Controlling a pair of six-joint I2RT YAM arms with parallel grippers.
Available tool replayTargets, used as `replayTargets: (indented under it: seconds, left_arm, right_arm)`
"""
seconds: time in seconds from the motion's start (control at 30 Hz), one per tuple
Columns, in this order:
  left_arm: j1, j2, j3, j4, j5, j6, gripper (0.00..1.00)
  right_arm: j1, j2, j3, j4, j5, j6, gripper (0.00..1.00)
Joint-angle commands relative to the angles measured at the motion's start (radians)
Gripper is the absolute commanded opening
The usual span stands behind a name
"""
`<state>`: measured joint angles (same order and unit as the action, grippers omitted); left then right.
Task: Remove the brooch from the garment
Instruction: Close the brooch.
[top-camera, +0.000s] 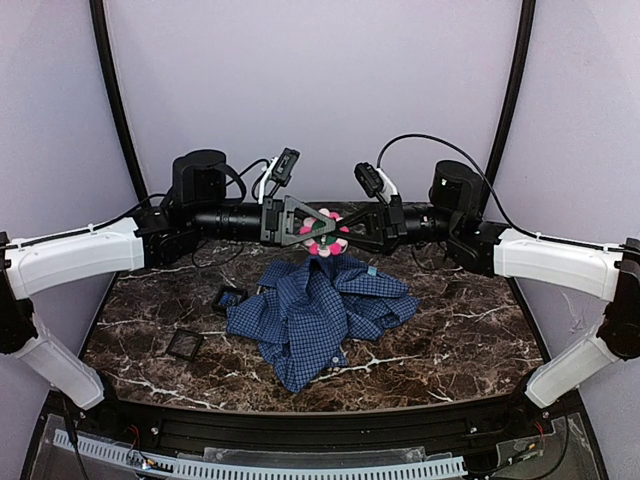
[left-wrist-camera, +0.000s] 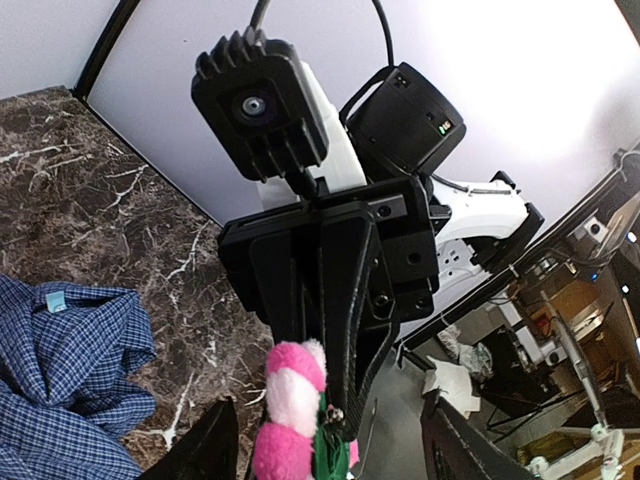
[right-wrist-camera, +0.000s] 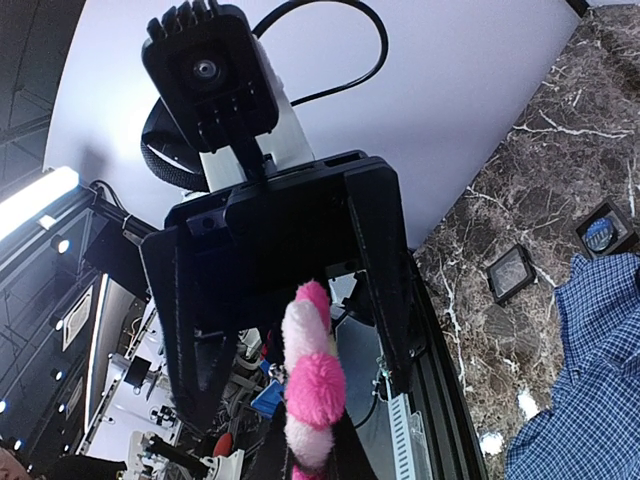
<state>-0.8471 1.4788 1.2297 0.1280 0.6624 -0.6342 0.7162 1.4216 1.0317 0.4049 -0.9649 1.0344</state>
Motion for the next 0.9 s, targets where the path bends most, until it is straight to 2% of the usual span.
replayTargets:
  seconds: [0.0, 0.13, 0.27, 0.87]
  left_arm:
    - [-0.001, -0.058, -0.030, -0.010, -0.025, 0.000, 0.73]
    - [-0.001, -0.055, -0.006, -0.078, -0.049, 0.030, 0.79]
    - [-0.004, -0.036, 0.032, -0.211, -0.071, 0.078, 0.80]
    - [-0.008, -0.022, 0.050, -0.252, -0.096, 0.099, 0.51]
  right_arm:
    - [0.008, 0.005, -0.011, 0.038, 0.011, 0.012, 0.00]
    - [0.008, 0.009, -0.002, 0.028, 0.026, 0.009, 0.00]
    - [0.008, 0.011, 0.002, 0.003, 0.034, -0.004, 0.00]
    - [0.008, 0.013, 0.006, -0.032, 0.043, -0.024, 0.00]
